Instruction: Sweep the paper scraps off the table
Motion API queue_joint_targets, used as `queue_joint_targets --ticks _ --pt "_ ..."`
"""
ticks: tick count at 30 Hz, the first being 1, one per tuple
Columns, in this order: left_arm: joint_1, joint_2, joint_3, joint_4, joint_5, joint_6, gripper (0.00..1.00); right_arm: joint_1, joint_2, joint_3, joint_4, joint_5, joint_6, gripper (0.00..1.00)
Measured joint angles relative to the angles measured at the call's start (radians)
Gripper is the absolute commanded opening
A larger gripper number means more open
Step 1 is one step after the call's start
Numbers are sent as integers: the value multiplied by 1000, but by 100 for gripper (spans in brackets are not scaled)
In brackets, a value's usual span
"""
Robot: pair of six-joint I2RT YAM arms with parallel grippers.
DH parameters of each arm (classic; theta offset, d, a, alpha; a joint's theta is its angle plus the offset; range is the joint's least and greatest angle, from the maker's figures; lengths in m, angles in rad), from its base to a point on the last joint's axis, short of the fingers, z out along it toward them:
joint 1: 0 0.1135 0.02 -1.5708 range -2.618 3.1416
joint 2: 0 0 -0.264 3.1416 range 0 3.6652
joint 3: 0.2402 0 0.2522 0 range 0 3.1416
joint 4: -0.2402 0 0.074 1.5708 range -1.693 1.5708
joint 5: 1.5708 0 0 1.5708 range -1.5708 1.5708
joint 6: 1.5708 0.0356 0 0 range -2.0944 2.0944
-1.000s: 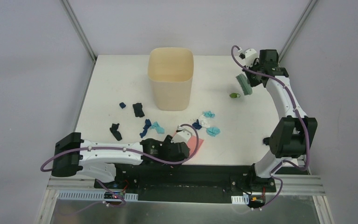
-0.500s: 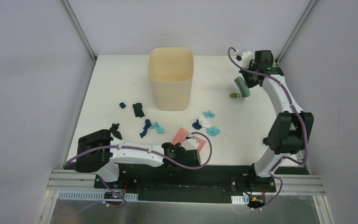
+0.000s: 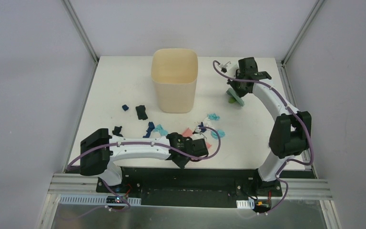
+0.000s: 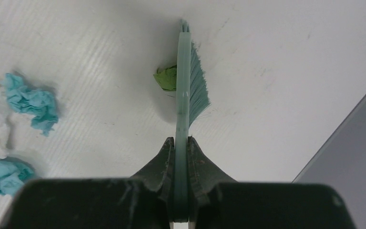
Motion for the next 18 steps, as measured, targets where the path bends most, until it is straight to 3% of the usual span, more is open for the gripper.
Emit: queue_joint_targets --ticks 5,10,18 --pt "81 0 -29 -12 60 33 9 84 -20 -7 -28 -17 34 0" --pt "91 7 -29 2 105 92 7 182 -81 -60 -56 -76 76 0" --pt "130 136 15 53 156 145 7 356 -164 -141 -111 -198 129 0"
